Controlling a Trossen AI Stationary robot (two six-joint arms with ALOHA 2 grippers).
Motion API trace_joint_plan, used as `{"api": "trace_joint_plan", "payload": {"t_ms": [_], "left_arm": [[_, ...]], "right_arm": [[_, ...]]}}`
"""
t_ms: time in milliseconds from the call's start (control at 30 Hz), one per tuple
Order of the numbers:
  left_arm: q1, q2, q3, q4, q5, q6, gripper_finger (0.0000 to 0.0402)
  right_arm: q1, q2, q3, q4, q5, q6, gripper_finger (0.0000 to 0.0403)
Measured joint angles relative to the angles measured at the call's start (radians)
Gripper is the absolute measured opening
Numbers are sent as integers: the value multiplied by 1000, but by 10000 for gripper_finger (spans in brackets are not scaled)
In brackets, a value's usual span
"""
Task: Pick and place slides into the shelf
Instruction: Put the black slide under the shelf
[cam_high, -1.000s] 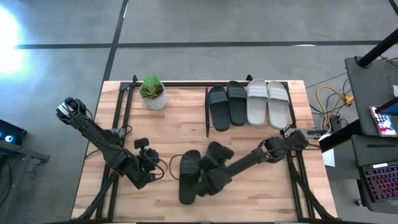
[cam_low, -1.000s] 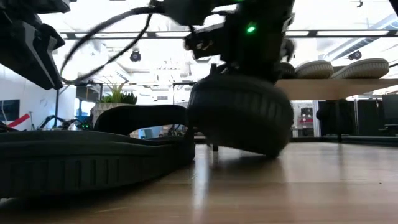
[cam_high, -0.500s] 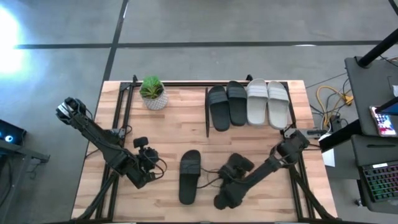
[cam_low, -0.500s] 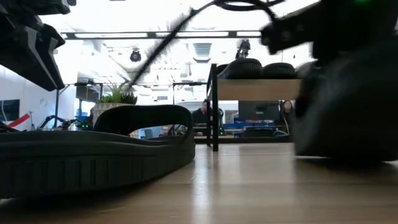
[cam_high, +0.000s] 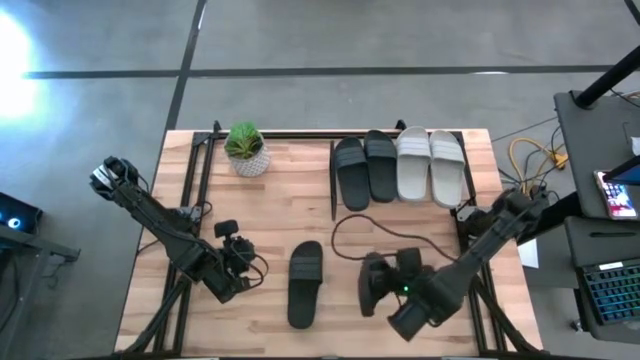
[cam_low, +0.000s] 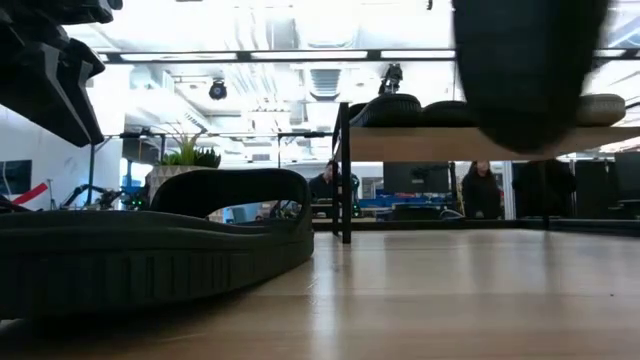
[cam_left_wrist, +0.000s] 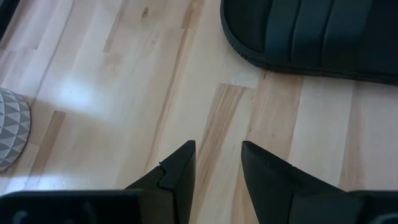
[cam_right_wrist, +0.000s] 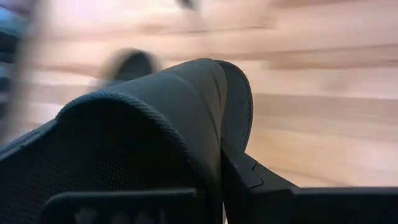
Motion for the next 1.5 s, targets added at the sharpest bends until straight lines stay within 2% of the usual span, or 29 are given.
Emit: {"api": "trace_joint_plan", "payload": {"t_ms": [133, 167, 233, 300, 367, 433, 533, 633, 700, 900, 1133, 1333, 1500], "left_arm": [[0, 0, 0, 0, -12, 0, 115], [0, -1, 0, 0, -12, 0, 115], [0, -2, 0, 0, -12, -1, 115], [0, -2, 0, 0, -12, 0, 115], [0, -5, 0, -1, -12, 0, 115], [0, -10, 0, -1, -11, 0, 115], [0, -19, 0, -1, -8, -1, 115], [0, -20, 0, 0, -6, -2, 115], [0, -21, 0, 0, -4, -2, 115], [0, -21, 5, -1, -2, -3, 115], [0, -21, 9, 0, 20, -28, 115], [3, -21, 9, 0, 20, -30, 115], [15, -21, 9, -1, 23, -31, 115]], "right_arm": [[40, -42, -121, 275, 311, -9, 12], [41, -43, -128, 288, 338, -17, 12], [31, -29, -129, 275, 263, -98, 12], [0, 13, -102, 195, 109, -212, 12], [-32, 67, -59, 57, -29, -348, 12], [-56, 118, -2, -110, -95, -447, 12], [-67, 186, 75, -304, -90, -568, 12], [-76, 211, 85, -241, -57, -804, 12], [-86, 242, 94, -260, -65, -912, 13], [-111, 306, 33, -287, -120, -972, 13], [-115, 194, -170, -289, -125, -939, 13], [-117, 52, -335, -262, -83, -1077, 13], [-131, -35, -451, -131, -78, -1216, 13]]}}
